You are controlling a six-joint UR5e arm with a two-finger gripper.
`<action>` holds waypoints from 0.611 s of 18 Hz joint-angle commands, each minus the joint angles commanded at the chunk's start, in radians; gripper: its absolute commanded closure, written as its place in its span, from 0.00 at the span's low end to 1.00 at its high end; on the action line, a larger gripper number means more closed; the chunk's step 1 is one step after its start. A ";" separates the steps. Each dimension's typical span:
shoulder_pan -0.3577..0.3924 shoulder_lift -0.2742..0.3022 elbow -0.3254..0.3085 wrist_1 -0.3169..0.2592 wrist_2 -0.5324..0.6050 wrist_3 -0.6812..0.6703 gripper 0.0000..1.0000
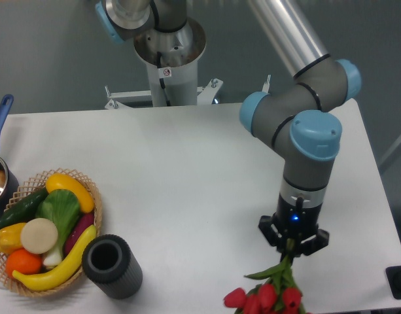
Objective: Insert the flowers into the vase
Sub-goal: 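Carry the red tulip bunch in the gripper toward the dark grey vase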
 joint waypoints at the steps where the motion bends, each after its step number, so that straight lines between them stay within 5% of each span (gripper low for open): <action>1: -0.011 0.000 0.000 0.000 -0.012 0.000 0.93; 11: -0.094 0.052 0.012 0.034 -0.270 -0.011 0.93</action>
